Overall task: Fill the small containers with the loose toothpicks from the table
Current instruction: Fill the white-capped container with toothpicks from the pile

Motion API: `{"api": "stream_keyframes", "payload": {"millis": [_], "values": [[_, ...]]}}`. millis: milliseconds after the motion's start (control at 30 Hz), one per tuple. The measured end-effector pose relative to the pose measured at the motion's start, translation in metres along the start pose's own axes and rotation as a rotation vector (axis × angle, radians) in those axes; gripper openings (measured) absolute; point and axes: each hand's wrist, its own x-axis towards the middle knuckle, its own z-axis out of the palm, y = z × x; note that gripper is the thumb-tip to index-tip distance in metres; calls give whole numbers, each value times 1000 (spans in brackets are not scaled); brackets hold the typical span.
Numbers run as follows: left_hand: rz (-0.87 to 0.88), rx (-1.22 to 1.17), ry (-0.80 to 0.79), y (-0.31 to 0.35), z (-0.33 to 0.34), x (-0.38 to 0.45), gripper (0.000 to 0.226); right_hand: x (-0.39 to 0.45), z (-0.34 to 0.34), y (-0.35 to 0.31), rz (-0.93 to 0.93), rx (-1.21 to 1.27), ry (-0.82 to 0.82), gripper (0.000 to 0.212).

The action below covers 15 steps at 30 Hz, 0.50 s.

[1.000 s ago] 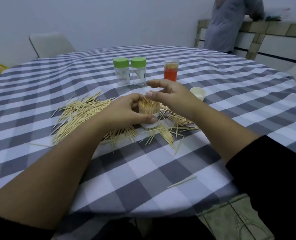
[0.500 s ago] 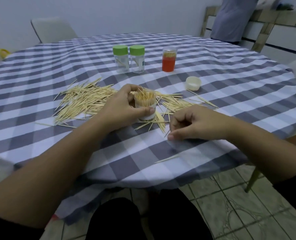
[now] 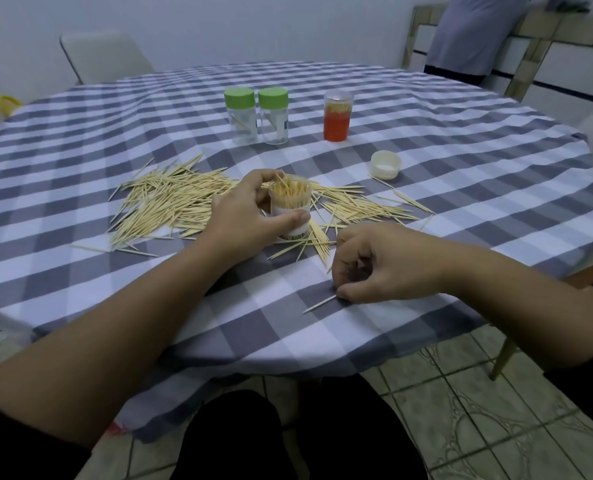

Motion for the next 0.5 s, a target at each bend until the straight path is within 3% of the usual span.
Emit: {"api": "stream_keyframes", "payload": {"millis": [200,500], "values": [[2,28,-47,3,-3,13,73,13,-1,6,27,-114,81,6],[6,-10,24,-6,0,29,67,33,-2,11,100,-339,234,11]]}}
